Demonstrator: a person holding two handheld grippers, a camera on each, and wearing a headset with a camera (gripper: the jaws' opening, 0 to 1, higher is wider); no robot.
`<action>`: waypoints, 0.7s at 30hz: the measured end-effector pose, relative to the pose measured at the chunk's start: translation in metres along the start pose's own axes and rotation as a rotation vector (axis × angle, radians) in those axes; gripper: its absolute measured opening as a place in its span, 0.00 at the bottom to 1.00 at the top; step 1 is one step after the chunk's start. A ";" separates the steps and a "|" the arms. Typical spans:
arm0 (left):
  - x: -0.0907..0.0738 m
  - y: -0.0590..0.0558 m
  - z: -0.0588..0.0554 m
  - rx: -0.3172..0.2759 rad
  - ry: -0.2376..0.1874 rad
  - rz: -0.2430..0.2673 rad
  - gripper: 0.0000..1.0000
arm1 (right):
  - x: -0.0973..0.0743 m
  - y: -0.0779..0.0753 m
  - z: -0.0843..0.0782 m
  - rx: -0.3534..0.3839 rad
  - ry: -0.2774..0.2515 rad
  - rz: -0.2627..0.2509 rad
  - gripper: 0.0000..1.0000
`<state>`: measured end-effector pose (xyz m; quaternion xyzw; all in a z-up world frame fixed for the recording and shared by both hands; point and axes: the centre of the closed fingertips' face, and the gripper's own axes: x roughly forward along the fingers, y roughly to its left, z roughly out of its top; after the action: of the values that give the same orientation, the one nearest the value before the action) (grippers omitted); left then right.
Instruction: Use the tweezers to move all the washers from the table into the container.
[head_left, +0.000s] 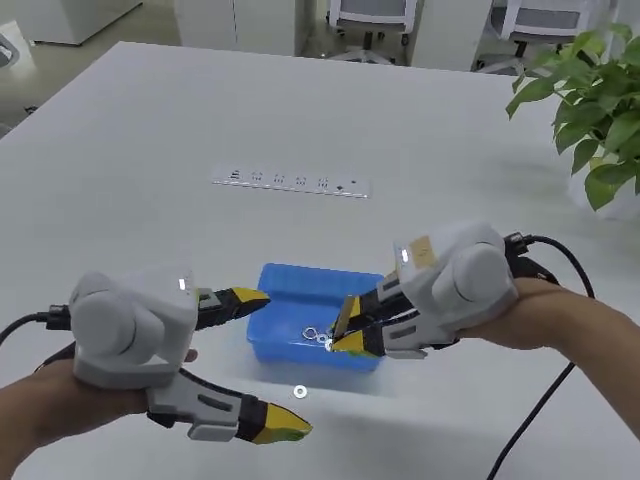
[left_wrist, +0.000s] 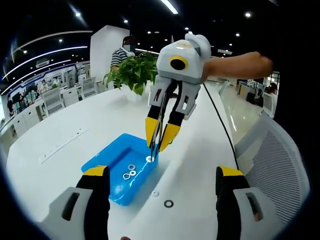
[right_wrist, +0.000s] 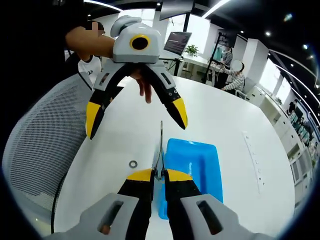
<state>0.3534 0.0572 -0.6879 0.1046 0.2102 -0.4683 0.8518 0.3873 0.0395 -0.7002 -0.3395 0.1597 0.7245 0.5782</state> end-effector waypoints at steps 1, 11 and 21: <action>-0.001 0.000 0.000 -0.002 -0.004 0.002 0.94 | 0.000 -0.002 -0.001 0.001 0.001 -0.003 0.09; -0.004 0.004 0.000 -0.011 -0.001 0.020 0.99 | 0.001 -0.019 -0.011 0.001 0.014 -0.034 0.09; -0.003 0.010 0.003 -0.012 -0.003 0.031 0.99 | 0.009 -0.032 -0.026 0.015 0.027 -0.049 0.09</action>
<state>0.3610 0.0637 -0.6839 0.1021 0.2101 -0.4538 0.8600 0.4244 0.0389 -0.7203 -0.3486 0.1645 0.7043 0.5961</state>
